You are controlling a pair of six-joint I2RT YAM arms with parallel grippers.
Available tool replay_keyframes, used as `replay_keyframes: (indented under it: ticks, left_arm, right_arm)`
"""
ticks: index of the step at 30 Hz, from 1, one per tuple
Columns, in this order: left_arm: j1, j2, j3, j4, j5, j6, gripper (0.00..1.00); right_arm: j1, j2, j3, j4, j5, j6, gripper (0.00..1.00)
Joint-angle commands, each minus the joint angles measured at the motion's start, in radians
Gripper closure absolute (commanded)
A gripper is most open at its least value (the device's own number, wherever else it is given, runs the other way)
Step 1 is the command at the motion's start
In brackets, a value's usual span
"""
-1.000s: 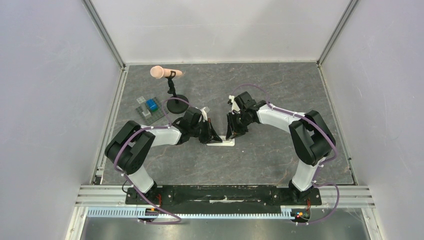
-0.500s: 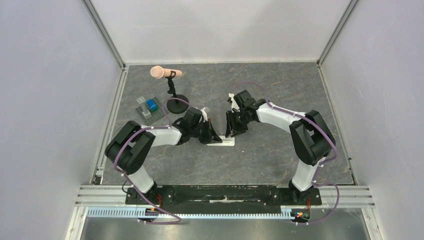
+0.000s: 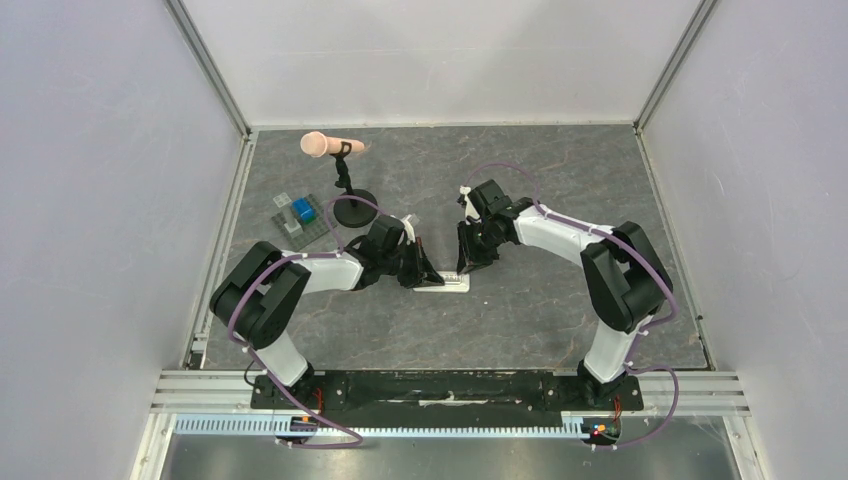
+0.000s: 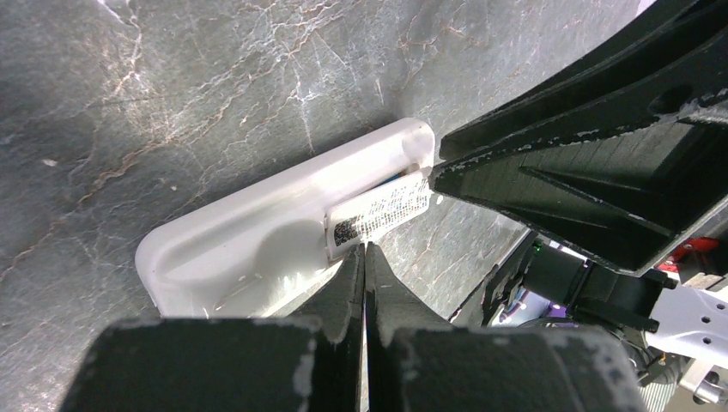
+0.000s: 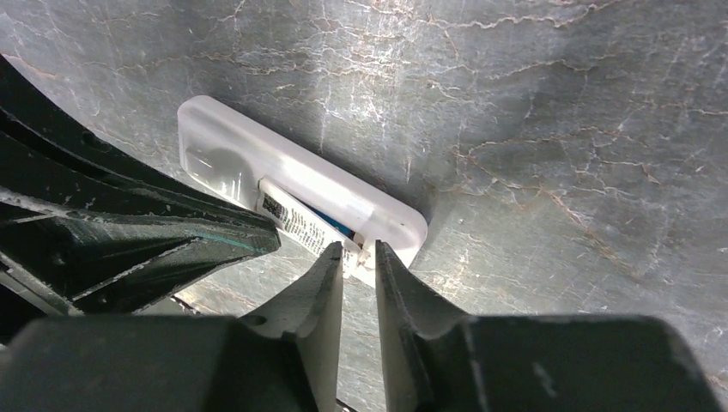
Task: Load the batteries into the remote control
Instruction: Load the battery cover into the remote control.
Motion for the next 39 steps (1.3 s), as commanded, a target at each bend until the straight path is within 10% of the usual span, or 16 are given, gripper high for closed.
replay_keyframes:
  ticks: [1, 39]
  left_arm:
    - [-0.001, 0.014, -0.023, -0.054, -0.086, 0.046, 0.98]
    - [0.007, 0.026, -0.055, 0.234, 0.000, -0.055, 0.86]
  right_arm:
    - [0.005, -0.055, -0.017, 0.002, 0.012, 0.003, 0.80]
    - [0.014, -0.103, -0.269, 0.322, -0.069, 0.187, 1.00]
